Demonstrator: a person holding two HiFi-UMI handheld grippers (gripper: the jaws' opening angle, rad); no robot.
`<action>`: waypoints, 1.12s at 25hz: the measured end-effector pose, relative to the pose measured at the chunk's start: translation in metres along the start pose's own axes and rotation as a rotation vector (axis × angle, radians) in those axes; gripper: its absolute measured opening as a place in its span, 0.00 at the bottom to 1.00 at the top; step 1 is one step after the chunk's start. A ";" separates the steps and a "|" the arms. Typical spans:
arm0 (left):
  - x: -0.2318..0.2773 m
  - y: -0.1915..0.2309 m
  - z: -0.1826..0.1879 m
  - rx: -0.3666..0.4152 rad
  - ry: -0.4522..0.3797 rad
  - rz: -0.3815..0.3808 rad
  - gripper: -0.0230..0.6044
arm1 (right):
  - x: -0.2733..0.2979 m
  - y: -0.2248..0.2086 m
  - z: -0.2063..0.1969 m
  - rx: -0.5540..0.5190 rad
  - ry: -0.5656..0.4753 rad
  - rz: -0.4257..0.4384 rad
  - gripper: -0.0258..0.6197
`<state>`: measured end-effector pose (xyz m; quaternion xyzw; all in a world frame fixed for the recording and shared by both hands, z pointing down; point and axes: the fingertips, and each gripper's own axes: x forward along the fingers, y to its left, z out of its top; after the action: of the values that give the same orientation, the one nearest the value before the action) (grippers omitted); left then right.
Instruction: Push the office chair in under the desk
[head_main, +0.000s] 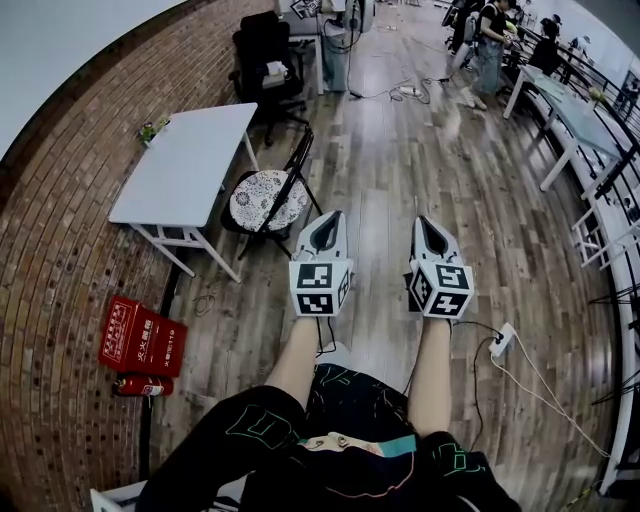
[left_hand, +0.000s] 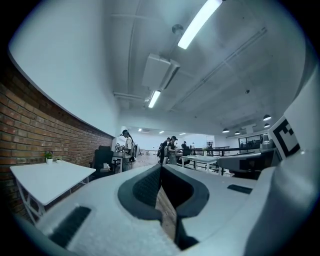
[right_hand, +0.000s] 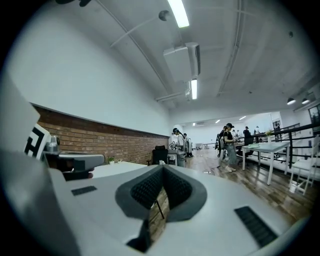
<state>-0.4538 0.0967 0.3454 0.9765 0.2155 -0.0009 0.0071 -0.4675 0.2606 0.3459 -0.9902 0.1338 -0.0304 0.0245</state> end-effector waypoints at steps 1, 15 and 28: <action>0.000 0.001 -0.001 0.001 0.003 0.005 0.05 | 0.001 0.000 -0.001 -0.001 0.003 0.006 0.04; 0.059 0.036 -0.025 -0.019 0.056 0.031 0.05 | 0.068 -0.018 -0.023 0.027 0.059 0.026 0.05; 0.191 0.104 -0.042 -0.076 0.103 0.036 0.05 | 0.208 -0.055 -0.028 0.033 0.125 0.019 0.05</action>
<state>-0.2366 0.0839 0.3874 0.9780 0.1979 0.0575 0.0331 -0.2544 0.2572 0.3881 -0.9846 0.1438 -0.0943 0.0328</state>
